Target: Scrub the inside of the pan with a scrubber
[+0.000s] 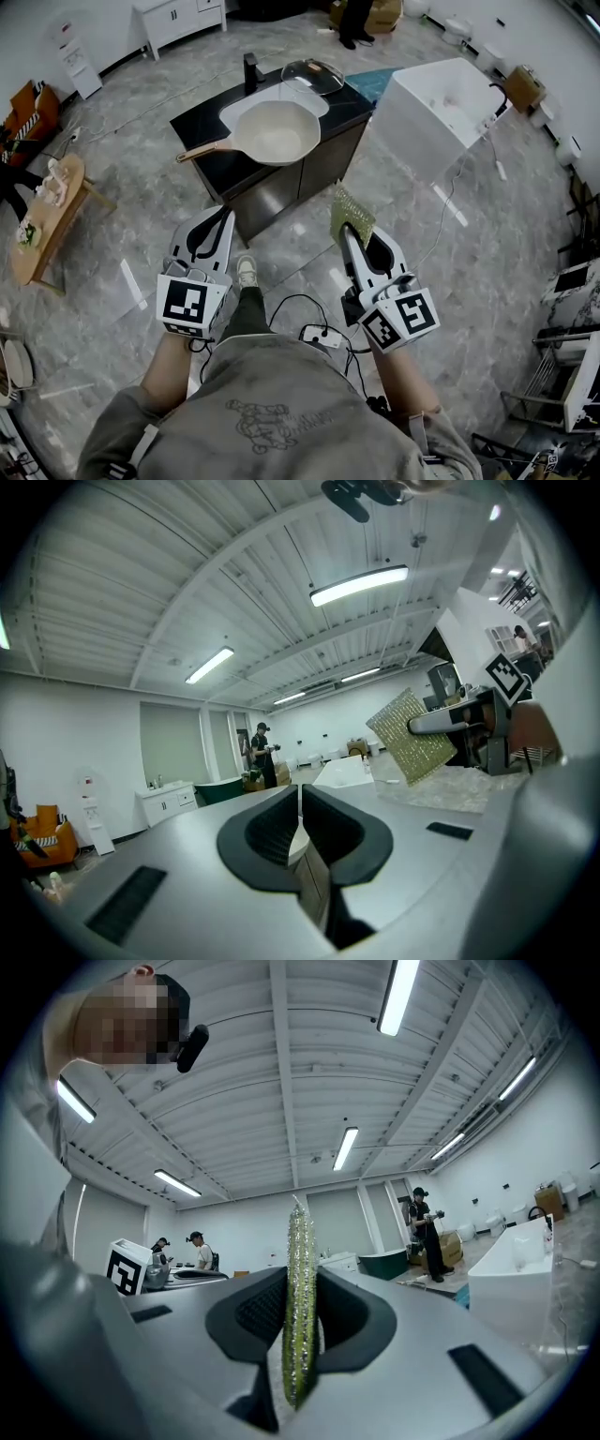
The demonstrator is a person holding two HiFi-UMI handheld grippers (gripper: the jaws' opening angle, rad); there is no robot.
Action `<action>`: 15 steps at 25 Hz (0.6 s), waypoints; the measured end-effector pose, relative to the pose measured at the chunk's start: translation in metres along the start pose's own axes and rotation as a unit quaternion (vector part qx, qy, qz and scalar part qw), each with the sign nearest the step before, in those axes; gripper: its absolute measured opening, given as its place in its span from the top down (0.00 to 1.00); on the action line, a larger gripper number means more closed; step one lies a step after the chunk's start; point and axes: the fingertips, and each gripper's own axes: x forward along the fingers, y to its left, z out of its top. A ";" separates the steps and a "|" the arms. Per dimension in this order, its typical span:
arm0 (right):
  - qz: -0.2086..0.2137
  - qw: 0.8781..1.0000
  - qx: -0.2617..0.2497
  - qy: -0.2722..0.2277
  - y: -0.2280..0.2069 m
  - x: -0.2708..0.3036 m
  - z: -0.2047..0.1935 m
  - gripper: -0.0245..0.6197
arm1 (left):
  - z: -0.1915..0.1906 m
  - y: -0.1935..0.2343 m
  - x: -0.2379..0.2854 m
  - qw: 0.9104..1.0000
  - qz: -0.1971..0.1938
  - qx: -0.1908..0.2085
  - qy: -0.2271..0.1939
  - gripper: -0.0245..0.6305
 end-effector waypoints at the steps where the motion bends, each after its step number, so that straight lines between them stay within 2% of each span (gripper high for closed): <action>1: -0.001 1.000 0.001 0.001 -0.004 0.008 -0.001 0.84 | -0.002 0.005 0.006 1.000 0.000 0.000 0.001 0.92; 15: 0.008 0.999 0.020 0.031 -0.042 0.146 -0.018 0.84 | -0.035 0.103 0.088 1.000 -0.006 -0.002 0.027 0.92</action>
